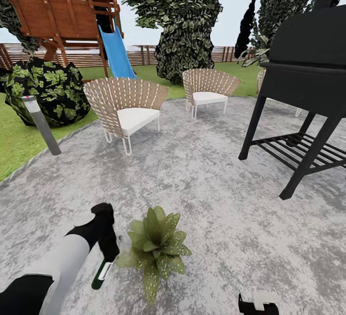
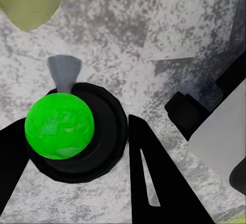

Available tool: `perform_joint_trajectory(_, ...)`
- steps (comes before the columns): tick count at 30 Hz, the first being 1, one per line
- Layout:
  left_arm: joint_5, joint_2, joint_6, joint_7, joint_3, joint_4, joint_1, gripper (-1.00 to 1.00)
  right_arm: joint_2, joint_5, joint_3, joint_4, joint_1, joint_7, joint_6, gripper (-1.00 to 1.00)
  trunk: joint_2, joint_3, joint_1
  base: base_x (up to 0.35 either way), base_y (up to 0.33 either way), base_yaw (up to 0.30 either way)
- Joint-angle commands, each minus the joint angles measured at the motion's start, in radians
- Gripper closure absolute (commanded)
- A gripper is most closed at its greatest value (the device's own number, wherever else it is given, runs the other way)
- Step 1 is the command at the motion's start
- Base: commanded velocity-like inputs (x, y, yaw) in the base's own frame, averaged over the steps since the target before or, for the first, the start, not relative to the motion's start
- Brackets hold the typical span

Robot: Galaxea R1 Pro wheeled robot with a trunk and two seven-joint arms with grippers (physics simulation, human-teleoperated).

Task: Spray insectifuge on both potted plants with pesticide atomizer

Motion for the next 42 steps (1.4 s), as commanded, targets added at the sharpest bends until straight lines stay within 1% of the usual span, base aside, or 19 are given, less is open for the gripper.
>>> perform_joint_trajectory(1, -0.007, 0.000, 0.012, -0.029, -0.008, -0.002, -0.033, 1.00, 0.000, 0.011, -0.007, 0.001, -0.001, -0.003, -0.003, -1.00, 0.000, -0.001, 0.000, 0.000, 0.000, 0.000)
perform_joint_trajectory(3, -0.013, -0.005, 0.011, -0.075, -0.012, -0.003, -0.083, 1.00, 0.000, 0.011, -0.007, 0.001, -0.001, -0.003, -0.003, -1.00, 0.000, -0.001, 0.000, 0.000, 0.000, 0.000)
perform_joint_trajectory(4, -0.014, -0.007, 0.012, -0.085, -0.013, -0.004, -0.101, 1.00, 0.000, 0.011, -0.007, 0.002, -0.001, -0.003, -0.003, -1.00, 0.000, -0.001, 0.000, 0.000, 0.000, 0.000)
perform_joint_trajectory(6, -0.015, -0.007, 0.011, -0.093, -0.014, -0.003, -0.115, 1.00, 0.000, 0.011, -0.007, 0.002, -0.001, -0.003, -0.003, -1.00, 0.000, -0.001, 0.000, 0.000, 0.000, 0.000)
perform_joint_trajectory(13, -0.026, -0.007, 0.010, -0.093, -0.016, 0.004, -0.102, 1.00, 0.000, 0.011, -0.007, 0.003, -0.001, -0.003, -0.004, -1.00, 0.000, -0.001, 0.000, 0.023, 0.030, -0.005)
perform_joint_trajectory(16, -0.029, -0.021, 0.010, -0.093, -0.014, 0.007, -0.102, 1.00, 0.000, 0.011, -0.007, 0.002, -0.001, -0.003, -0.004, -1.00, 0.000, -0.001, 0.000, 0.080, 0.237, -0.191)
perform_joint_trajectory(20, -0.028, -0.023, 0.009, -0.092, -0.015, 0.011, -0.100, 1.00, 0.000, 0.011, -0.007, 0.003, -0.001, -0.003, -0.004, -1.00, 0.000, -0.001, 0.000, 0.008, 0.130, -0.249)
perform_joint_trajectory(23, -0.026, -0.024, 0.008, -0.087, -0.015, 0.013, -0.098, 1.00, 0.000, 0.011, -0.007, 0.003, -0.001, -0.003, -0.004, -1.00, 0.000, -0.001, 0.000, 0.000, 0.008, -0.036)
perform_joint_trajectory(24, -0.026, -0.023, 0.007, -0.086, -0.015, 0.013, -0.092, 1.00, 0.000, 0.011, -0.007, 0.003, -0.001, -0.003, -0.004, -1.00, 0.000, -0.001, 0.000, 0.000, 0.002, -0.010)
perform_joint_trajectory(26, -0.028, -0.023, 0.002, -0.083, -0.016, 0.008, -0.044, 1.00, 0.000, 0.011, -0.007, 0.003, -0.001, -0.003, -0.004, -1.00, 0.000, -0.001, 0.000, 0.000, 0.001, -0.003)
perform_joint_trajectory(27, -0.028, -0.023, 0.003, -0.082, -0.016, 0.004, -0.036, 1.00, 0.000, 0.011, -0.007, 0.003, -0.001, -0.003, -0.004, -1.00, 0.000, -0.001, 0.000, 0.000, 0.000, 0.000)
perform_joint_trajectory(28, -0.027, -0.027, 0.004, -0.083, -0.016, 0.001, -0.033, 1.00, 0.000, 0.011, -0.007, 0.003, -0.001, -0.003, -0.004, -1.00, 0.000, -0.001, 0.000, 0.000, 0.000, 0.000)
perform_joint_trajectory(29, -0.028, -0.043, 0.005, -0.082, -0.020, -0.001, -0.032, 1.00, -0.001, 0.011, -0.007, 0.002, -0.001, -0.003, -0.004, -1.00, 0.000, -0.001, 0.000, 0.000, 0.000, 0.000)
perform_joint_trajectory(32, -0.031, -0.105, 0.010, -0.082, -0.047, -0.003, -0.037, 1.00, 0.000, 0.011, -0.007, 0.002, -0.001, -0.003, -0.004, -1.00, 0.000, -0.001, 0.000, 0.000, 0.000, 0.000)
perform_joint_trajectory(33, -0.031, -0.112, 0.010, -0.081, -0.052, -0.004, -0.038, 1.00, 0.000, 0.011, -0.007, 0.002, -0.001, -0.003, -0.004, -1.00, 0.000, -0.001, 0.000, 0.000, 0.000, 0.000)
perform_joint_trajectory(35, -0.031, -0.110, 0.010, -0.082, -0.056, -0.004, -0.040, 1.00, 0.000, 0.011, -0.007, 0.003, -0.001, -0.003, -0.004, -1.00, 0.000, -0.001, 0.000, 0.000, 0.000, 0.000)
perform_joint_trajectory(40, -0.031, -0.042, 0.003, -0.083, -0.058, 0.003, -0.032, 1.00, 0.000, 0.011, -0.007, 0.003, -0.001, -0.003, -0.004, -1.00, 0.000, -0.001, 0.000, 0.000, 0.000, 0.000)
perform_joint_trajectory(41, -0.030, -0.034, 0.001, -0.082, -0.059, 0.008, -0.030, 1.00, 0.000, 0.011, -0.007, 0.003, -0.001, -0.003, -0.004, -1.00, 0.000, -0.001, 0.000, 0.000, 0.000, 0.000)
perform_joint_trajectory(42, -0.029, -0.036, 0.002, -0.082, -0.057, 0.005, -0.030, 1.00, 0.000, 0.011, -0.007, 0.003, -0.001, -0.003, -0.004, -1.00, 0.000, -0.001, 0.000, 0.000, 0.000, 0.000)
